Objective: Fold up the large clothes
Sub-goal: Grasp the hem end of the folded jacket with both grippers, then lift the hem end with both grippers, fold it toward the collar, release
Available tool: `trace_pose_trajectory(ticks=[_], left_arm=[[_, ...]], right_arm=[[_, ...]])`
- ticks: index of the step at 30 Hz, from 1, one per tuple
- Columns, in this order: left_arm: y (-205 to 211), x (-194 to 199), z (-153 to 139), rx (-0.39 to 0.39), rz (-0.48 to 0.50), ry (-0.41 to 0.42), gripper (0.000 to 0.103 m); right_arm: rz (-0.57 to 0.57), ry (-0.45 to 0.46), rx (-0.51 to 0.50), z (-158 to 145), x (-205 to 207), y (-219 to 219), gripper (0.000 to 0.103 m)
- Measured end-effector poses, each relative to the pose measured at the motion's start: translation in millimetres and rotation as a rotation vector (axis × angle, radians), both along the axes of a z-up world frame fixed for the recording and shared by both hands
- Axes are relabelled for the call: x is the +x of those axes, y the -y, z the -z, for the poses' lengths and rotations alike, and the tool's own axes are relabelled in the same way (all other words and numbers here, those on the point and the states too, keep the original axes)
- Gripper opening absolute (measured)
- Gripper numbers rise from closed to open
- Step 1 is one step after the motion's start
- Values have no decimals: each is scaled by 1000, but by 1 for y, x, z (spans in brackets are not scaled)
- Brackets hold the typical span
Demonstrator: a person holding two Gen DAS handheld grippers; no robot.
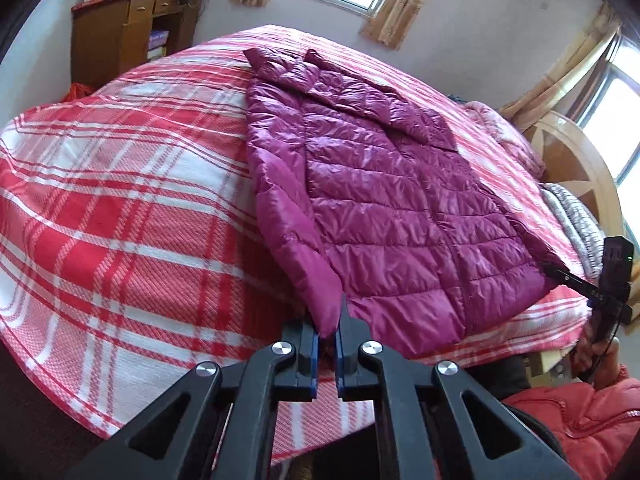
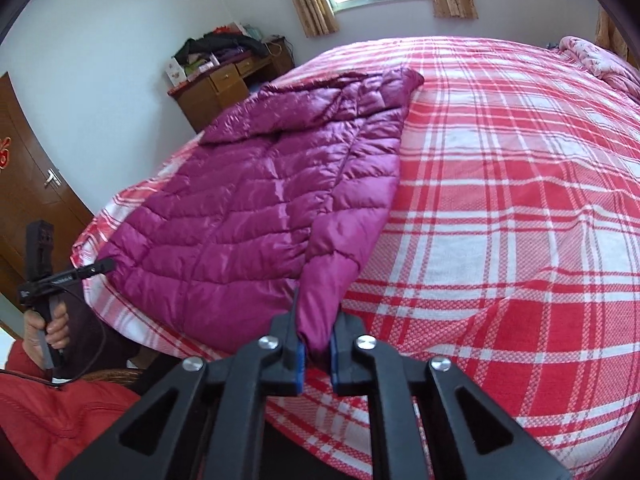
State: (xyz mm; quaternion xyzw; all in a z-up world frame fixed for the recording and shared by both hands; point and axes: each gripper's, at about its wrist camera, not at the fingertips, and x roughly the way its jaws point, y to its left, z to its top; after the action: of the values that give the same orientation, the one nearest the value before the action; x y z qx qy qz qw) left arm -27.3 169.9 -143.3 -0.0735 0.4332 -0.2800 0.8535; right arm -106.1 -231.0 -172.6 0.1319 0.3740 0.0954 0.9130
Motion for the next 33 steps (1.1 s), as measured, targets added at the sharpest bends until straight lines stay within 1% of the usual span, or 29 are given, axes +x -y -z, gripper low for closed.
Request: trace_pose_trajectory(ticks=[2, 5, 9, 11, 13, 16, 20, 23, 24, 26, 27, 28, 31, 33], left_arm=[[1, -5, -5, -21, 32, 11, 5], [3, -15, -17, -46, 74, 40, 4], [-3, -21, -37, -131, 95, 51, 4], [-7, -14, -50, -157, 64, 65, 4], [-8, -2, -62, -160, 22, 76, 4], [-7, 22, -80, -164, -37, 94, 4], [-1, 69, -101, -130, -119, 125, 4], [8, 110, -110, -116, -170, 150, 5], [13, 125, -110, -106, -190, 151, 5], [21, 150, -104, -91, -213, 140, 5], [28, 169, -98, -64, -236, 133, 5], [33, 181, -93, -40, -249, 127, 5], [56, 220, -72, 85, -292, 110, 7], [65, 240, -56, 146, -301, 84, 7]], right_arm=[[-15, 11, 41, -5, -5, 4, 10], [-29, 23, 65, -13, -12, 8, 10], [-32, 45, 105, -26, -23, 15, 10], [-25, 59, 132, -33, -21, 19, 10], [-21, 65, 154, -39, -13, 24, 10], [-10, 87, 148, -58, 11, 33, 10], [18, 139, 167, -86, 56, 48, 10], [54, 139, 137, -95, 98, 56, 10], [70, 129, 128, -93, 116, 61, 10], [103, 96, 141, -83, 153, 72, 10], [121, 76, 150, -76, 174, 77, 10], [133, 62, 152, -70, 186, 82, 10], [166, 14, 128, -48, 226, 87, 10], [182, -26, 129, -32, 247, 90, 10]])
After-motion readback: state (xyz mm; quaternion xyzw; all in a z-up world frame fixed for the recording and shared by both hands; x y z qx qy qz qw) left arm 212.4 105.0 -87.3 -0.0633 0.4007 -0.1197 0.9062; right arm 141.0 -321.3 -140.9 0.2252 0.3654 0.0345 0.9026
